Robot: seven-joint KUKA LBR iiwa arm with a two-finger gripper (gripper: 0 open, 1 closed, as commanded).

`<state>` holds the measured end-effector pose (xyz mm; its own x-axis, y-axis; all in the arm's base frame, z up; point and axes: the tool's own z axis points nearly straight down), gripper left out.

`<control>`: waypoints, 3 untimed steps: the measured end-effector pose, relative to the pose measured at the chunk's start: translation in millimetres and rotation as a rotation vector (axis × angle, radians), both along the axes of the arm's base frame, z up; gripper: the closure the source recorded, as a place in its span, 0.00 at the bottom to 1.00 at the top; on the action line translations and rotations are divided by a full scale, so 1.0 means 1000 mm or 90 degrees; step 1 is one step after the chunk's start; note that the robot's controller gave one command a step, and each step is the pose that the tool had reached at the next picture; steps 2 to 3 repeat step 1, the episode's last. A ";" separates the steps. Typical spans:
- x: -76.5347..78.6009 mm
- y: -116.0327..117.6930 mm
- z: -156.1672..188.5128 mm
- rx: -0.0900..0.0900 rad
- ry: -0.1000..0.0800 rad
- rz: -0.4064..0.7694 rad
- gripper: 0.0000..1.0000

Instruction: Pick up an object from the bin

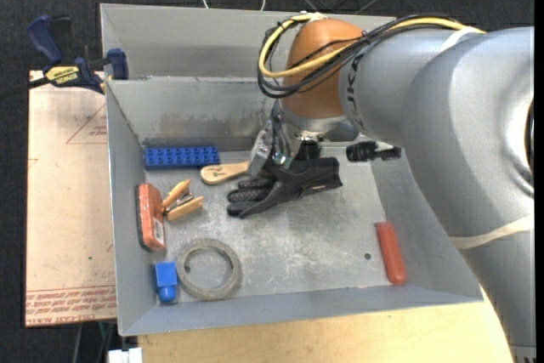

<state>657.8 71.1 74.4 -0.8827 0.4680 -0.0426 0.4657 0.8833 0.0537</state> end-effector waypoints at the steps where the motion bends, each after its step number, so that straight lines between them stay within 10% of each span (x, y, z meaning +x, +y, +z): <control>1: 0.000 0.004 0.000 -0.005 -0.002 0.022 1.00; 3: 0.000 0.004 0.000 -0.005 -0.002 0.022 1.00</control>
Offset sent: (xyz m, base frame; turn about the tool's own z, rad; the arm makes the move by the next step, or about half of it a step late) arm -0.0459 -0.0436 -0.0017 0.0500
